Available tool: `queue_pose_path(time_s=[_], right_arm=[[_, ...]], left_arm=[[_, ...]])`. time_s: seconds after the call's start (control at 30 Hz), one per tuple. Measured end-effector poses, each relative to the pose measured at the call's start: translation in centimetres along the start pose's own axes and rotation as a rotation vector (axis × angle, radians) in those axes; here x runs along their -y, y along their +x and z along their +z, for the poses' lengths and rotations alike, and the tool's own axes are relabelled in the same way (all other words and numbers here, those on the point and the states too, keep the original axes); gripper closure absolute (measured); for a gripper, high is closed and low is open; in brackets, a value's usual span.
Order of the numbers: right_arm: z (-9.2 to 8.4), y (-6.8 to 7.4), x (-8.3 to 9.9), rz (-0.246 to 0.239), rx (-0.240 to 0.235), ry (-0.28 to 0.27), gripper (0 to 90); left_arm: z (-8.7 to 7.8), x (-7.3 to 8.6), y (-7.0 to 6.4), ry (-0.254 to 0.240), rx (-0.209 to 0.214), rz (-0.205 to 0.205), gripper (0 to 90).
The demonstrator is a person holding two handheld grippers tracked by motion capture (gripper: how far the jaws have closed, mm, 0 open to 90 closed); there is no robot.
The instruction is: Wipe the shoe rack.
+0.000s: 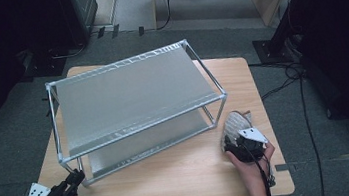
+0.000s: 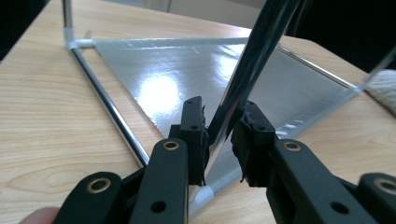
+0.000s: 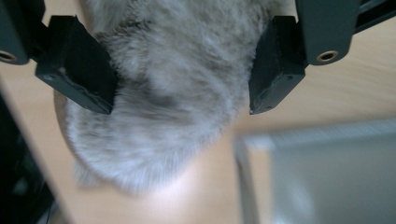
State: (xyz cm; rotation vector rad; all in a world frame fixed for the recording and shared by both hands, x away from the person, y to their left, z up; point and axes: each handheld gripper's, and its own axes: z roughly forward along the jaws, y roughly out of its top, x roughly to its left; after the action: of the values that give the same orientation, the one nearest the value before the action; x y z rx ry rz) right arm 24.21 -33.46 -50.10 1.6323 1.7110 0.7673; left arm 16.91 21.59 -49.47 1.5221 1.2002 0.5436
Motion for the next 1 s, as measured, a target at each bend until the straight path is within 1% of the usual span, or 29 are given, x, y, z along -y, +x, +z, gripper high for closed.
queue_pose_path(time_s=[0.03,0.07,0.13,0.17,0.2,0.23,0.27,0.3,0.33,0.37,0.43,0.47,0.5,0.53,0.57,0.6,0.63,0.67,0.7,0.73,0.77,0.83,0.87,0.9,0.93,1.0], right_arm=[[0.6,-0.2,0.3,0.007,-0.001,0.020,23.4],[0.9,-0.4,0.4,0.010,0.003,0.021,24.0],[0.8,-0.7,0.2,0.020,0.026,0.019,26.5],[0.8,-0.8,0.1,0.038,0.029,0.021,28.8],[0.8,-0.9,0.2,0.043,0.018,0.024,32.8],[0.8,-0.8,0.5,0.035,0.008,0.023,38.9],[0.7,-0.6,0.7,0.019,0.012,0.021,44.4],[0.6,-0.4,0.9,-0.010,0.014,0.012,49.9],[0.4,-0.1,1.0,-0.030,0.015,0.009,54.7],[0.2,0.1,1.0,-0.048,0.007,0.011,57.3],[-0.1,0.5,0.9,-0.059,-0.026,0.023,57.8],[-0.3,0.6,0.8,-0.065,-0.050,0.028,57.5],[-0.7,0.7,0.7,-0.067,-0.073,0.025,55.5],[-1.1,0.8,0.5,-0.053,-0.095,0.015,50.9],[-1.6,0.8,0.3,-0.047,-0.121,-0.013,44.1],[-2.1,0.7,0.1,-0.044,-0.137,-0.040,37.9],[-2.6,0.6,-0.3,-0.039,-0.106,-0.059,30.6],[-2.9,0.5,-0.4,-0.034,-0.072,-0.065,25.9],[-3.0,0.4,-0.5,-0.033,-0.054,-0.062,22.9],[-3.1,0.3,-0.5,-0.021,-0.036,-0.047,19.1],[-3.0,0.2,-0.4,-0.007,-0.025,-0.020,17.3],[-2.7,0.2,0.2,0.024,-0.019,0.031,16.6],[-2.4,0.3,0.6,0.017,-0.016,0.055,16.6],[-2.2,0.3,0.9,0.002,-0.017,0.073,16.9],[-2.1,0.5,1.1,-0.001,-0.026,0.085,17.3],[-1.9,0.4,1.2,0.000,-0.047,0.103,19.4]], left_arm=[[-0.1,0.0,-0.1,0.001,0.016,0.015,74.4],[-0.1,-0.1,-0.2,-0.002,0.036,0.028,74.4],[-0.4,-0.3,-0.4,-0.002,0.085,0.039,74.1],[-0.4,-0.3,-0.5,0.000,0.114,0.045,73.9],[-0.5,-0.3,-0.6,0.003,0.148,0.054,73.9],[-0.5,-0.4,-0.7,0.005,0.171,0.066,73.8],[-0.5,-0.5,-0.9,0.005,0.188,0.080,73.6],[-0.6,-0.5,-1.0,-0.001,0.201,0.083,73.2],[-0.6,-0.6,-1.1,-0.008,0.214,0.076,72.6],[-0.6,-0.7,-1.2,-0.011,0.218,0.071,71.4],[-0.6,-0.8,-1.2,-0.018,0.222,0.060,70.4],[-0.6,-0.8,-1.1,-0.025,0.223,0.057,70.2],[-0.7,-0.9,-1.0,-0.035,0.223,0.041,69.7],[-0.8,-1.0,-0.9,-0.042,0.224,0.028,68.8],[-0.8,-1.1,-0.8,-0.047,0.217,0.026,67.3],[-0.8,-1.2,-0.8,-0.046,0.207,0.024,66.7],[-0.8,-1.2,-0.7,-0.042,0.205,0.009,65.8],[-0.8,-1.2,-0.6,-0.040,0.211,-0.001,65.9],[-0.8,-1.2,-0.7,-0.044,0.213,-0.007,65.9],[-0.9,-1.3,-0.7,-0.046,0.211,-0.003,65.8],[-0.9,-1.3,-0.8,-0.047,0.209,0.003,65.5],[-0.9,-1.5,-0.9,-0.043,0.197,0.024,65.3],[-0.9,-1.5,-0.9,-0.040,0.194,0.027,65.5],[-0.8,-1.5,-0.9,-0.036,0.195,0.021,65.5],[-0.8,-1.5,-0.8,-0.034,0.201,0.017,65.7],[-0.7,-1.5,-0.9,-0.026,0.205,0.027,66.6]])
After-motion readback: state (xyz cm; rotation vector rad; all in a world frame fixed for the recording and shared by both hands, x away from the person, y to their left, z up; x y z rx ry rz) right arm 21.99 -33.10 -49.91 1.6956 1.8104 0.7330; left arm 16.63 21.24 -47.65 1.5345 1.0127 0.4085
